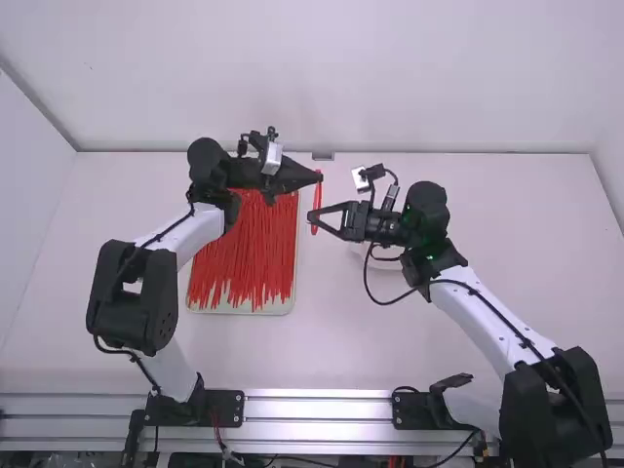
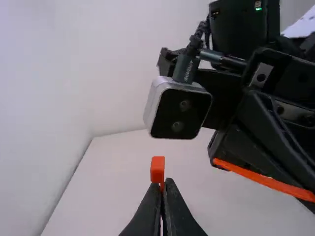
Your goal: Fasten the cable tie
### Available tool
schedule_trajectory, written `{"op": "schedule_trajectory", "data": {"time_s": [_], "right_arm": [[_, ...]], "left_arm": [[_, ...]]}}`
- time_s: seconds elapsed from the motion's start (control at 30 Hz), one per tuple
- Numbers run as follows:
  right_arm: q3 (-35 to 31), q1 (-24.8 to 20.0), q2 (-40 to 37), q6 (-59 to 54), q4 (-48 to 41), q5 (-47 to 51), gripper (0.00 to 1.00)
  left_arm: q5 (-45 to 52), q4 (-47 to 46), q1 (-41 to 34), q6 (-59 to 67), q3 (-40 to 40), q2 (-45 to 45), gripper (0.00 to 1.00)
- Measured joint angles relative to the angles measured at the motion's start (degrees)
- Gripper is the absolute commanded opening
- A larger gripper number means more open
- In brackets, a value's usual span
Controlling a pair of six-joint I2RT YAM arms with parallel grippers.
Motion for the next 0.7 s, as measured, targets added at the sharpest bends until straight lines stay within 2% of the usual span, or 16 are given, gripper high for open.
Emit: {"op": "schedule_trajectory", "data": {"time_s": [0.7], "right_arm": [[0.0, -0.9, 0.0, 0.8, 0.0, 1.1, 0.00]], "left_arm": [[1.2, 0.0, -1.2, 0.6, 0.0, 0.0, 0.02]]}}
